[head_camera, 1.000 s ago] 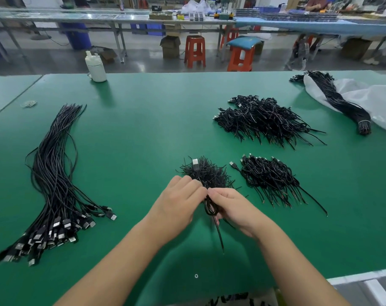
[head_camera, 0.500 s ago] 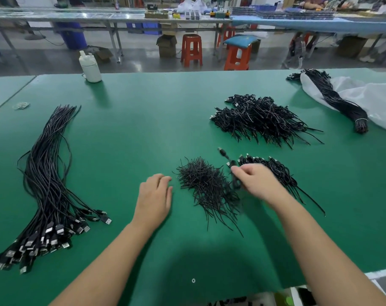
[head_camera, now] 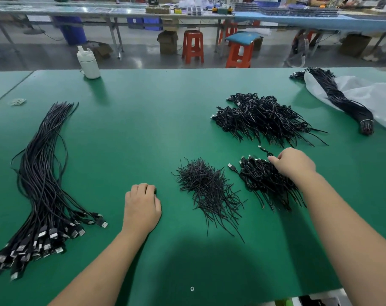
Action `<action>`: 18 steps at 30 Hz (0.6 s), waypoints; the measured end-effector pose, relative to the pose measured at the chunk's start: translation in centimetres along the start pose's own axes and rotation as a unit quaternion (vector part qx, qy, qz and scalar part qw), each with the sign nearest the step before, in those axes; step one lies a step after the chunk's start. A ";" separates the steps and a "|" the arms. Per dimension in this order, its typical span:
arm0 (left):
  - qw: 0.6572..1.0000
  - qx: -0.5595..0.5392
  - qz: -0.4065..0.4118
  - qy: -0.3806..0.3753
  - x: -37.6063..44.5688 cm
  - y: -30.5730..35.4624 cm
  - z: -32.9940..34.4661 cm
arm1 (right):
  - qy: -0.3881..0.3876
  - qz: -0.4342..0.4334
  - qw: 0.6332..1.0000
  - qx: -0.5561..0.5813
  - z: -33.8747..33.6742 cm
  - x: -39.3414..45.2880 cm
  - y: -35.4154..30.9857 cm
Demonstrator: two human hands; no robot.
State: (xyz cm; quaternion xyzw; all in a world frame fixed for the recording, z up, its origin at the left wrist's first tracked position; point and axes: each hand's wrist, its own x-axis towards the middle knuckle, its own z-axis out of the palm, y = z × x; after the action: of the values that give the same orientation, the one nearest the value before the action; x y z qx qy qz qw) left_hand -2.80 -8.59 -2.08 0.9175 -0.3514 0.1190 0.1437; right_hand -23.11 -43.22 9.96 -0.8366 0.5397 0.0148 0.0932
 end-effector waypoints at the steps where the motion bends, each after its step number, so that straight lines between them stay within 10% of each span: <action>1: 1.000 -0.003 0.001 0.002 0.0 0.0 0.0 | 0.007 0.006 1.000 -0.010 0.5 0.1 -0.1; 18: 1.000 -0.013 0.010 0.023 0.0 -0.2 0.1 | 0.038 -0.183 0.962 0.199 5.5 -7.6 -6.1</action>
State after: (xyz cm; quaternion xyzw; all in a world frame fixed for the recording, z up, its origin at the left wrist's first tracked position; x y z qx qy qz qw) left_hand -2.67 -8.46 -2.19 0.9090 -0.3586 0.1367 0.1623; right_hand -20.34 -33.04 6.38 -0.8858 0.3722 -0.1420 0.2381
